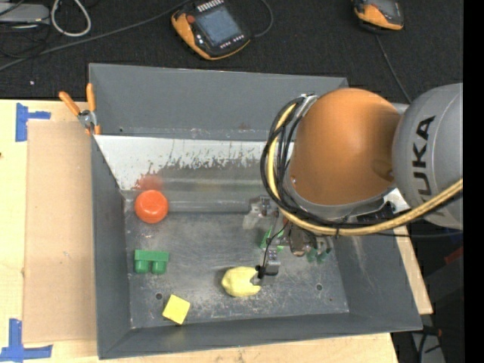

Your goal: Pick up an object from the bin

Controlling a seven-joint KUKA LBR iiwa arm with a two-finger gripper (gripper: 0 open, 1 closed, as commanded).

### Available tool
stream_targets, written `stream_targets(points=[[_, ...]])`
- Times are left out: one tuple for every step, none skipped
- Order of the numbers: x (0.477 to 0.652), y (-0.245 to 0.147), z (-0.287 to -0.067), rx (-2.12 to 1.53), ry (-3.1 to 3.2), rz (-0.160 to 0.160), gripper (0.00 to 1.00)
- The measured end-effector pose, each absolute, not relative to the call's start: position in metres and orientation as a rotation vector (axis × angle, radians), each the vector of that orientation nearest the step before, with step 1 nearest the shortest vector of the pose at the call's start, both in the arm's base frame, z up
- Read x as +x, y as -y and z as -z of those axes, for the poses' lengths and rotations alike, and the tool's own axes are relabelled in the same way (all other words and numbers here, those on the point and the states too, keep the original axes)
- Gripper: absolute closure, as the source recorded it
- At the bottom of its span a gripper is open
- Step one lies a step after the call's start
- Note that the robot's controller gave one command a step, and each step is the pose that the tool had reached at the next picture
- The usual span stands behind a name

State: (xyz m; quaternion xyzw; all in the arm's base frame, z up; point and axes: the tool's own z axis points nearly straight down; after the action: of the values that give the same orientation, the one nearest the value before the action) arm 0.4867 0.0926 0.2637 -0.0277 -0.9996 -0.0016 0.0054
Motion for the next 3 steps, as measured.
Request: stream_targets(points=[[0.492,-0.061,-0.192,0.076,3.128,0.004,0.0],[0.493,-0.084,-0.149,0.525,3.097,0.009,0.0],[0.487,-0.078,-0.132,0.74,3.043,0.009,0.0]])
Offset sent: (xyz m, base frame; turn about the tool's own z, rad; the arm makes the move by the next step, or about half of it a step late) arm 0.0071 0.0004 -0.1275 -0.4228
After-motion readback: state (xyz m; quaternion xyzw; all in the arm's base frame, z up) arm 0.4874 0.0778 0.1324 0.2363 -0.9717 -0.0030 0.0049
